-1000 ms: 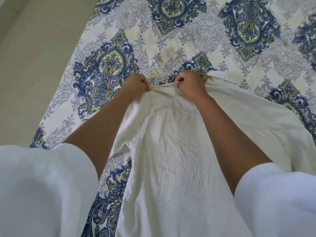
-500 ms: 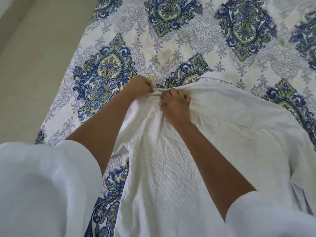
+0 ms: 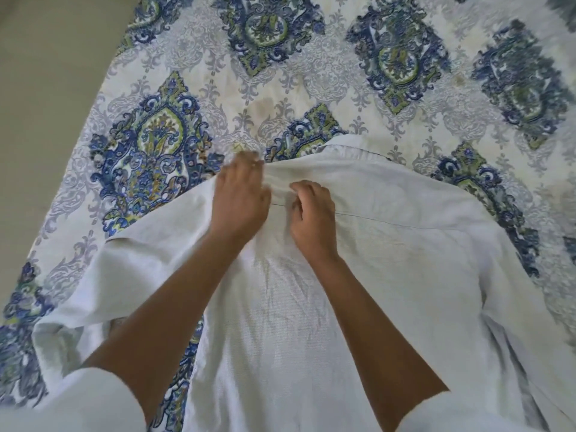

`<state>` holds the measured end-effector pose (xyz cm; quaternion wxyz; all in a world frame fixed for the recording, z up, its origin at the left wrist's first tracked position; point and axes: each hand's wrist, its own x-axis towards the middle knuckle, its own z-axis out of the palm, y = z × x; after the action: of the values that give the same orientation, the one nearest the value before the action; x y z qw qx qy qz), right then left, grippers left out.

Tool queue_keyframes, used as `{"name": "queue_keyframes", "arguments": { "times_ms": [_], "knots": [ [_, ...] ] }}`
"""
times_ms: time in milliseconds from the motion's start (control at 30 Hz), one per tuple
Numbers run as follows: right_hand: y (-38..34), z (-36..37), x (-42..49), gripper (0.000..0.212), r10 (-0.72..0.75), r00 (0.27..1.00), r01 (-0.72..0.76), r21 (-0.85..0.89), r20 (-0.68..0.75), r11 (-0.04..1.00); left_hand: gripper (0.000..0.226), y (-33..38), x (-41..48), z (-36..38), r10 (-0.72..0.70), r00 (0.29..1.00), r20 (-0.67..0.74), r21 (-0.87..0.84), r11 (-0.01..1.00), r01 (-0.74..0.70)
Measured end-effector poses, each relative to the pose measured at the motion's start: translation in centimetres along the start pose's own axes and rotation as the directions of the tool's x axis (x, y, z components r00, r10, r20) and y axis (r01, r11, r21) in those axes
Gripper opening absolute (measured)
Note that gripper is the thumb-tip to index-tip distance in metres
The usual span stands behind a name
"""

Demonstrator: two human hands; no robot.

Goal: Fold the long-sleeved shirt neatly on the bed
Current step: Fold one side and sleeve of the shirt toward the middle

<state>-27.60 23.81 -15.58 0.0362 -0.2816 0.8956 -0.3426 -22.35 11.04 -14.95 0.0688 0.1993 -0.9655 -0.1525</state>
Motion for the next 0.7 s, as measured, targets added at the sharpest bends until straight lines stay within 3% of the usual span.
{"name": "queue_keyframes", "arguments": {
  "times_ms": [33, 100, 167, 233, 333, 433, 533, 633, 700],
  "knots": [
    [1.4, -0.7, -0.5, 0.039, 0.039, 0.999, -0.039, -0.031, 0.008, 0.999, 0.052, 0.0, -0.9, 0.5, 0.109, 0.982, 0.152, 0.050, 0.992, -0.118],
    [4.7, -2.6, -1.2, 0.045, 0.131, 0.990, -0.122, -0.159, 0.050, 0.980, 0.058, -1.0, -1.5, 1.2, 0.048, 0.917, 0.396, 0.145, 0.983, -0.114],
    [7.3, -4.7, -1.4, 0.043, 0.231, 0.968, -0.207, -0.208, 0.096, 0.956, 0.061, -1.1, -1.2, 1.0, -0.104, 0.903, 0.416, 0.222, 0.975, 0.009],
    [8.2, -6.9, -1.6, 0.039, 0.273, 0.957, -0.272, -0.025, 0.096, 0.962, 0.063, 0.9, -1.2, 0.4, -0.165, 0.907, 0.387, 0.279, 0.959, 0.056],
    [8.5, -10.5, -2.1, 0.035, 0.424, 0.905, -0.416, 0.179, -0.010, 0.892, 0.062, 6.2, -1.3, 0.1, -0.036, 0.933, 0.358, 0.226, 0.973, -0.049],
    [11.2, -14.3, -4.0, 0.030, 0.547, 0.825, -0.545, 0.056, -0.140, 0.837, 0.057, 12.0, -2.6, 1.1, 0.138, 0.911, 0.389, 0.108, 0.975, -0.194],
    [14.2, -17.4, -7.6, 0.028, 0.573, 0.775, -0.611, -0.086, -0.268, 0.787, 0.064, 15.7, -4.9, 2.9, 0.266, 0.832, 0.487, 0.056, 0.941, -0.334],
    [16.5, -20.2, -11.2, 0.028, 0.644, 0.679, -0.697, -0.034, -0.353, 0.716, 0.086, 18.6, -6.9, 4.4, 0.340, 0.767, 0.544, 0.045, 0.901, -0.432],
    [18.5, -22.4, -12.6, 0.032, 0.739, 0.570, -0.789, 0.013, -0.360, 0.615, 0.073, 21.0, -7.6, 5.1, 0.362, 0.751, 0.552, 0.032, 0.891, -0.453]
  ]
}}
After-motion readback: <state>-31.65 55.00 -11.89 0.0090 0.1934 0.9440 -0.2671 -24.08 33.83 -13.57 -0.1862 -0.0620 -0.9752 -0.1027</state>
